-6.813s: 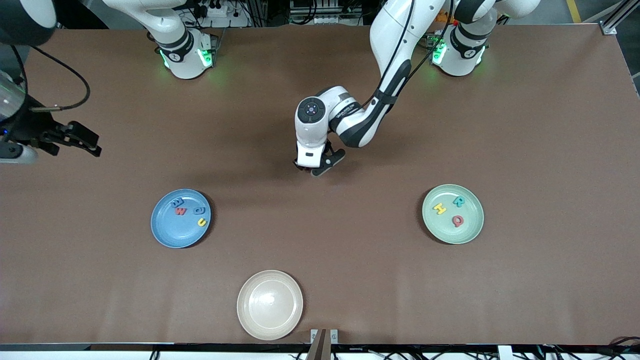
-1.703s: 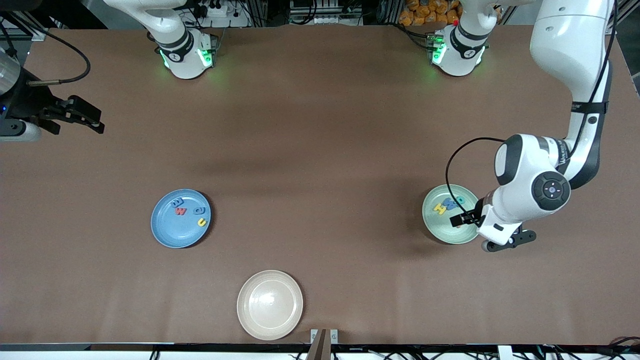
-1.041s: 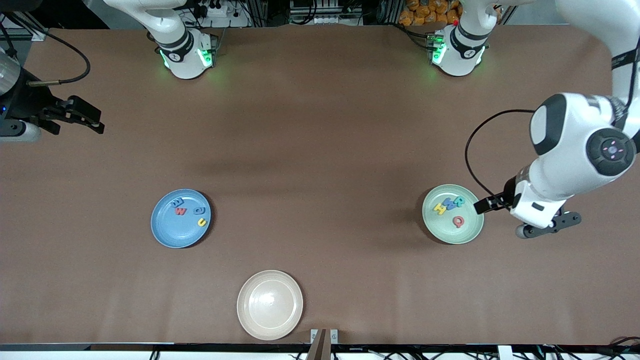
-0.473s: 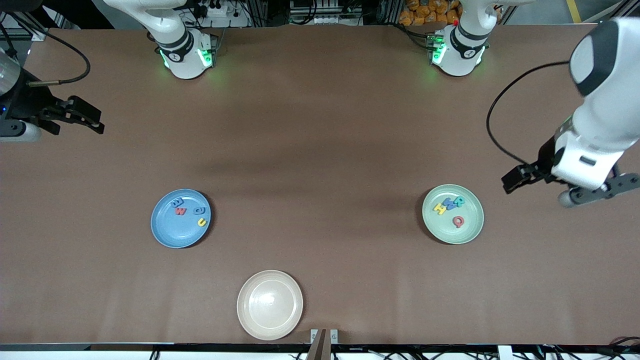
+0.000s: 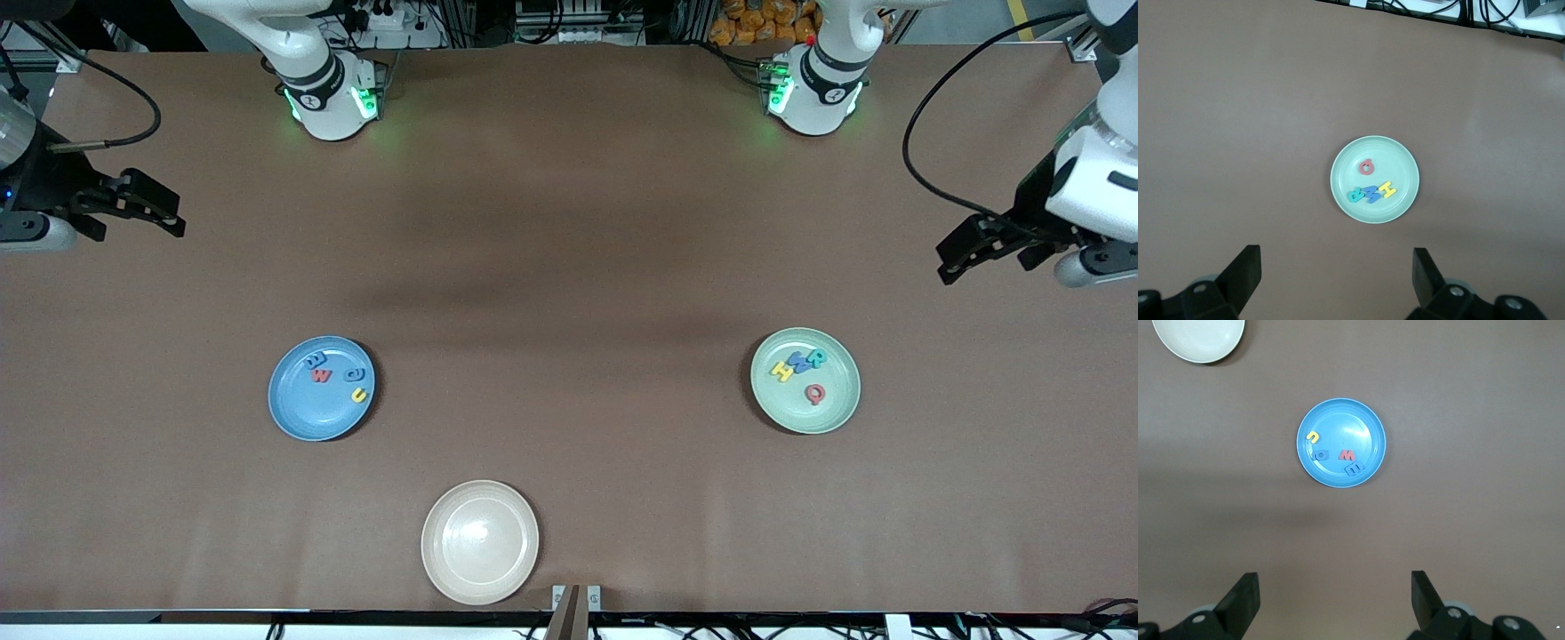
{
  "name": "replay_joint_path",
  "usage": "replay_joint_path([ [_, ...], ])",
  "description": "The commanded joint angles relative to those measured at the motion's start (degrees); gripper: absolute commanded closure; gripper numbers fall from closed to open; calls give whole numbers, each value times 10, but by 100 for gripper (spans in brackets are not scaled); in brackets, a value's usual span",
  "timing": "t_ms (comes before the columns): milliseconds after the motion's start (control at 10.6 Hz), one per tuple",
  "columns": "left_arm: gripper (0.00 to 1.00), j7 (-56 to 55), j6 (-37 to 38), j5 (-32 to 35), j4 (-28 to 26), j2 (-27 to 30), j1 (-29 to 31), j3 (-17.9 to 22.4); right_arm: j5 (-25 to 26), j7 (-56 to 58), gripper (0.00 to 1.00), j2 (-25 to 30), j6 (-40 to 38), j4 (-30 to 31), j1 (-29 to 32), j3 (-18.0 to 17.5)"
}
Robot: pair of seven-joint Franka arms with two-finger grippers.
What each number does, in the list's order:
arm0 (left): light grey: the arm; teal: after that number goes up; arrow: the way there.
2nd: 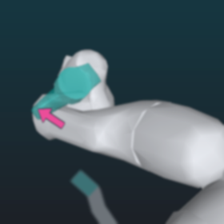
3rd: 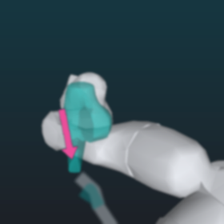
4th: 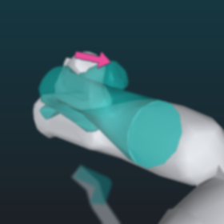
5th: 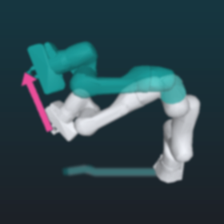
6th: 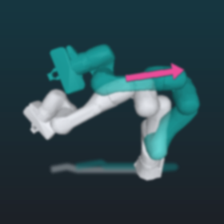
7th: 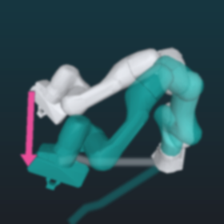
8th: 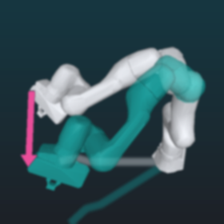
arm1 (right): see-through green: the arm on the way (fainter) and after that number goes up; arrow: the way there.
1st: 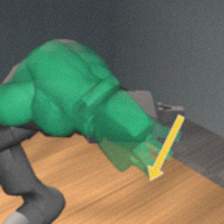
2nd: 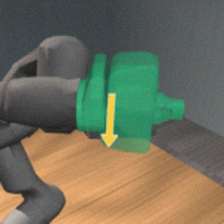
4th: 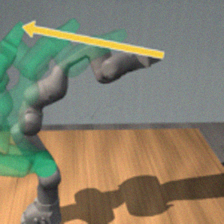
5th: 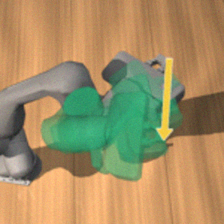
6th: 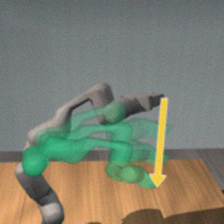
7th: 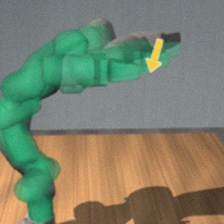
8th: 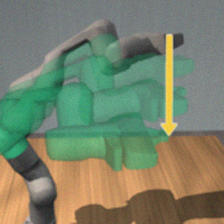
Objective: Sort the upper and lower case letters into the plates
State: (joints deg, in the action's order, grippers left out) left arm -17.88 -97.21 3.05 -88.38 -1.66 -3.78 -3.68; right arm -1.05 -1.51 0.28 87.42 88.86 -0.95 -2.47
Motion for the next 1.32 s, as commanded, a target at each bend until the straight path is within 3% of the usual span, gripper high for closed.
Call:
replay_joint_path([
  [0,0,16,19,-12,-8,15,11,-3,-6,16,0,4,3,9,4,0],
  [284,0,25,23,-12,-7,22,11,-4,-8,22,0,7,8,18,10,0],
  [568,0,114,34,-24,-8,30,11,-4,-8,22,0,10,17,29,10,0],
  [1230,0,130,50,-61,-12,35,11,-8,-8,22,0,9,19,30,10,0],
])
